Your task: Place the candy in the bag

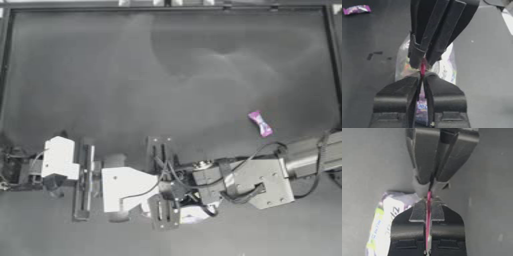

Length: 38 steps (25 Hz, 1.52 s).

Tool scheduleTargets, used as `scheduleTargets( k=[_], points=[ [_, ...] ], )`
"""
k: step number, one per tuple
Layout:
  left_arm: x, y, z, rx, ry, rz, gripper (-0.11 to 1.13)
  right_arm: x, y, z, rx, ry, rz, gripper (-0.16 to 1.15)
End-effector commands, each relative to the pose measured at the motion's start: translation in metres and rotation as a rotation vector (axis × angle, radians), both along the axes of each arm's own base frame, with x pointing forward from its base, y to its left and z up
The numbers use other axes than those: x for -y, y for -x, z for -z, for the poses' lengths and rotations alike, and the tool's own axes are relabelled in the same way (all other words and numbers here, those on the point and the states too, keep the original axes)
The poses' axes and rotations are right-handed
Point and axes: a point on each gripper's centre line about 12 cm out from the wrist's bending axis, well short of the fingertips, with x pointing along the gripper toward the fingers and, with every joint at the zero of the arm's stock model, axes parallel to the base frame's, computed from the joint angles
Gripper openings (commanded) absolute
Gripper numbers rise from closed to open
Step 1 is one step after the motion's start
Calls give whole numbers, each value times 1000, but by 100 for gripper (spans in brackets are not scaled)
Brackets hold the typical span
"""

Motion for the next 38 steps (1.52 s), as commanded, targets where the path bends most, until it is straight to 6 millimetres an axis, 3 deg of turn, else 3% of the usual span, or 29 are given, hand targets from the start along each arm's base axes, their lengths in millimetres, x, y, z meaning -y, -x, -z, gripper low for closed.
scheduleTargets(
  k=[1,5,12,38],
  points=[
    [1,-6,-11,33,5,0,47,-1,3,-28,69,-9,-4,5],
    [4,-15,-8,13,-11,13,41,-1,3,-27,67,-11,-4,5],
    [7,-21,-3,-9,-33,26,17,-3,4,-26,62,-13,-6,5],
    [10,-13,-14,-5,-52,53,11,-2,11,-19,30,-19,13,5]
  ],
)
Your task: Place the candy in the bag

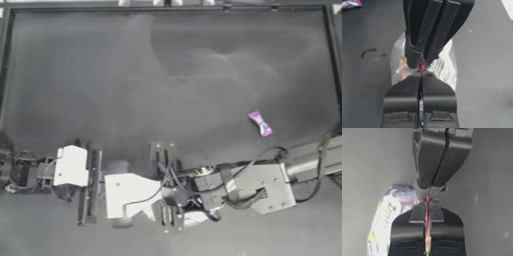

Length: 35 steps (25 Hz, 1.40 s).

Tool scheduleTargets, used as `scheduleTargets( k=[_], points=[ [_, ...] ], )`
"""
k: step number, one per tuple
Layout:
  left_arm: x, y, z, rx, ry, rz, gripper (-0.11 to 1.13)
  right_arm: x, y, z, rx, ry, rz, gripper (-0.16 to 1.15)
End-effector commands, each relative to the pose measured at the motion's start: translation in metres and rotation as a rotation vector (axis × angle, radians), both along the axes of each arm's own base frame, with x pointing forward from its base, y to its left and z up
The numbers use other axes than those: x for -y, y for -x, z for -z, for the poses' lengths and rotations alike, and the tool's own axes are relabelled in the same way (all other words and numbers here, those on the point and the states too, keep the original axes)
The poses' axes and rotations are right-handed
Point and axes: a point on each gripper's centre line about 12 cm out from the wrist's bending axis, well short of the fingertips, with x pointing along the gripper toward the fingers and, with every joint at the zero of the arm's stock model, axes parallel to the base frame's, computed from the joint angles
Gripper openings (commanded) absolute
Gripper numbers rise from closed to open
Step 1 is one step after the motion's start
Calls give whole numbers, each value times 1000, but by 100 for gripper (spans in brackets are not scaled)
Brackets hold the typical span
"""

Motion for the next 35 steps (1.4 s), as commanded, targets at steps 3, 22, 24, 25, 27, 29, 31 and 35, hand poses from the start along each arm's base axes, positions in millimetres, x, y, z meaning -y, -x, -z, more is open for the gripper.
scheduleTargets(
  k=[3,22,24,25,27,29,31,35],
  points=[
    [-1,5,-20,64,4,2,11,4,8,-26,53,-12,16,5],
    [-3,12,-24,74,3,2,11,8,33,-15,12,-38,75,5],
    [-3,13,-24,74,3,4,11,8,35,-13,6,-41,80,5],
    [-3,12,-24,74,3,2,11,8,37,-12,2,-42,84,5],
    [-3,13,-24,76,3,2,11,8,40,-11,-3,-45,89,5],
    [-3,13,-24,74,3,2,11,9,43,-9,-8,-49,97,5],
    [-3,13,-24,74,3,2,11,9,45,-7,-12,-54,105,5],
    [-3,13,-23,73,3,2,11,7,53,-4,-22,-63,119,5]
  ],
)
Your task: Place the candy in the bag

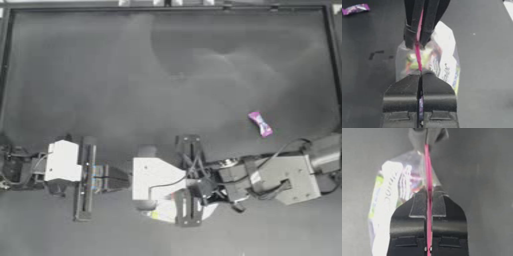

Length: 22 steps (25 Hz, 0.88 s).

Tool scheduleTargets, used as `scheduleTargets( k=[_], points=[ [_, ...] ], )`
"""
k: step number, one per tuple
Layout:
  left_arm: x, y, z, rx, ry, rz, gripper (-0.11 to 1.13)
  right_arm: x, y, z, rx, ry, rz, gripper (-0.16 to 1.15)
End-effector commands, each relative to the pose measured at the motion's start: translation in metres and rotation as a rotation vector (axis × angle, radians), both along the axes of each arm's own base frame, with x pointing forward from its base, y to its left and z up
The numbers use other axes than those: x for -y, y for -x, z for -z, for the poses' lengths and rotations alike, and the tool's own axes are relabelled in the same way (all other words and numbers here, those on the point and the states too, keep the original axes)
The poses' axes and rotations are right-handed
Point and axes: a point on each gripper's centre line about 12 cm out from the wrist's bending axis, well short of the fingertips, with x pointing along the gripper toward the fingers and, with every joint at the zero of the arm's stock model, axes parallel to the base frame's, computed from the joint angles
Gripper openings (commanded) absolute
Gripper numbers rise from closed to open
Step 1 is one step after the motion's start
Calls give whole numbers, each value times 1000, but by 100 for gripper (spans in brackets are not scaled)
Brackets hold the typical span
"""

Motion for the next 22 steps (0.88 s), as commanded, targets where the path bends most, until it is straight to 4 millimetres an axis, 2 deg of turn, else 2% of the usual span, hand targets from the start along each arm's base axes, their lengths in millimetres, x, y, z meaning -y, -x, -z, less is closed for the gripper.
scheduleTargets(
  k=[1,9,22],
  points=[
    [1,2,-17,55,10,5,11,-1,10,-15,27,-16,14,5],
    [1,2,-17,54,10,5,11,-6,30,-9,18,-39,56,5],
    [1,0,-17,54,11,4,11,-16,63,-14,43,-60,108,5]
  ],
)
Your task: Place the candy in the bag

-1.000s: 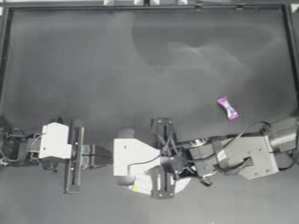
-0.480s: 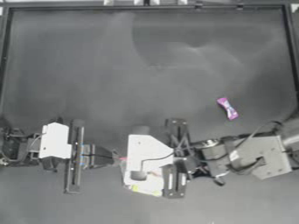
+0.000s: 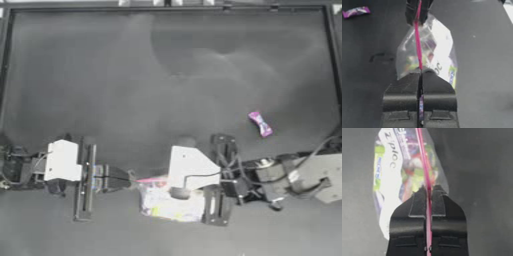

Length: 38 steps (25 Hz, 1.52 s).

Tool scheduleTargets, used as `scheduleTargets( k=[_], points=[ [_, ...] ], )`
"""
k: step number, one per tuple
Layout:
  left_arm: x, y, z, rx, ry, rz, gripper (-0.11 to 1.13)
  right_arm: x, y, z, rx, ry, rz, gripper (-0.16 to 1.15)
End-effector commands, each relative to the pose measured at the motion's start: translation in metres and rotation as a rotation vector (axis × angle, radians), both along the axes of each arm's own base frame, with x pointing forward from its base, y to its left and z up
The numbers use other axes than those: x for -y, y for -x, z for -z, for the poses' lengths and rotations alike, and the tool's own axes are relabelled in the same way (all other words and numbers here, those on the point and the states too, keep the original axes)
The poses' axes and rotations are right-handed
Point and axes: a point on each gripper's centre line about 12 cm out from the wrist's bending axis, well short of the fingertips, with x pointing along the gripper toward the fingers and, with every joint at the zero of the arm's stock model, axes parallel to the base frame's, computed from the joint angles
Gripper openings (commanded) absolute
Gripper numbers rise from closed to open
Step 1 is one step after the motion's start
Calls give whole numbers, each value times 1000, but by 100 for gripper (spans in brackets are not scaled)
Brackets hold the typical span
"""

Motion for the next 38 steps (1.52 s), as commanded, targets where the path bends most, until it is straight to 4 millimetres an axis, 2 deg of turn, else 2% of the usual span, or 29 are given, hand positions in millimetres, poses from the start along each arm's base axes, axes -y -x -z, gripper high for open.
scheduleTargets(
  k=[1,27,38],
  points=[
    [1,1,-16,49,10,5,11,-2,13,-15,36,-11,20,5],
    [1,4,-5,8,24,-5,11,-19,59,3,28,-49,119,5],
    [3,9,6,-33,41,-18,11,-26,68,8,27,-61,136,5]
  ],
)
